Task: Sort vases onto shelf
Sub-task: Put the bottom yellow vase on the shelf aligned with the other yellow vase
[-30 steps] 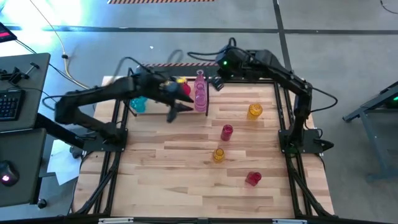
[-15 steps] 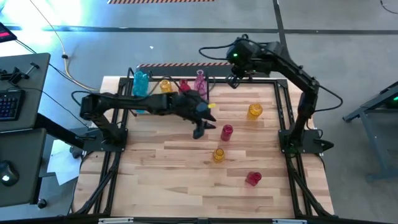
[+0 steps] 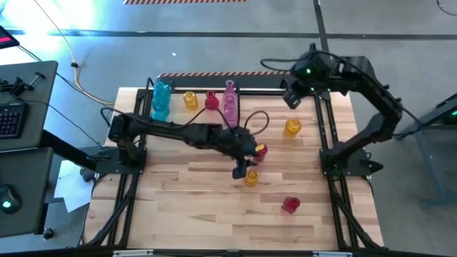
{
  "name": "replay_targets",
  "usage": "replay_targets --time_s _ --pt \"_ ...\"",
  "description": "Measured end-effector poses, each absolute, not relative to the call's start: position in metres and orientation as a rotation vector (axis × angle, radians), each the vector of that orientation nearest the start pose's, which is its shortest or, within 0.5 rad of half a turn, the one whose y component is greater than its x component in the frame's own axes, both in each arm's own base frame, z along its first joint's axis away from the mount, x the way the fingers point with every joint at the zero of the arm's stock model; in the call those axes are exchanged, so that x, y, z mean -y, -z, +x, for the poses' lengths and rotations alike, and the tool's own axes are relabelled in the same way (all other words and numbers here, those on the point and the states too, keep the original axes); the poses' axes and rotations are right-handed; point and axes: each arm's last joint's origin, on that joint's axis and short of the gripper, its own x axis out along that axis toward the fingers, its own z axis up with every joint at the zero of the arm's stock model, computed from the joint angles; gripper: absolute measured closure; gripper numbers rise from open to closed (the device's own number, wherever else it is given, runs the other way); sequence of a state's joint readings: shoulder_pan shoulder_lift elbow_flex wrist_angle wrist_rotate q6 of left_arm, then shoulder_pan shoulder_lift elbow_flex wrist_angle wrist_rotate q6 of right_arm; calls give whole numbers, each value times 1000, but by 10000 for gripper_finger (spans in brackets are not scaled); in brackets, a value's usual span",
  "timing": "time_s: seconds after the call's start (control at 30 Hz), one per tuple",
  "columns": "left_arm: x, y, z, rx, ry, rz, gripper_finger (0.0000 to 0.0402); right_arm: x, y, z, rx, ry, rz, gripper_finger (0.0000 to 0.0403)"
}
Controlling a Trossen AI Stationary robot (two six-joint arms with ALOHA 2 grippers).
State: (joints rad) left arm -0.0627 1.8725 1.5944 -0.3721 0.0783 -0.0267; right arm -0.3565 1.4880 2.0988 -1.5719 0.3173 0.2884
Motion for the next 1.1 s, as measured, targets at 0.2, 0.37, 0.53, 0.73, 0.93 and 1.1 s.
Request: replay_targets --time_s 0.2,0.37,0.53,0.73,0.93,1.1 --pt "40 -278 419 -768 84 -32 245 85 -441 202 -970 739 272 347" --pt "40 -281 421 -732 23 -96 245 84 -419 200 -1041 668 192 347" --pt "35 -283 423 -698 -51 -164 245 81 -416 191 -1064 615 103 347" --pt "33 -264 426 -794 -28 -205 245 76 -428 179 -963 615 85 347" --pt "47 -236 429 -920 50 -199 245 72 -443 167 -849 642 124 347" --pt "52 -237 433 -883 56 -189 245 69 -450 161 -808 650 139 347"
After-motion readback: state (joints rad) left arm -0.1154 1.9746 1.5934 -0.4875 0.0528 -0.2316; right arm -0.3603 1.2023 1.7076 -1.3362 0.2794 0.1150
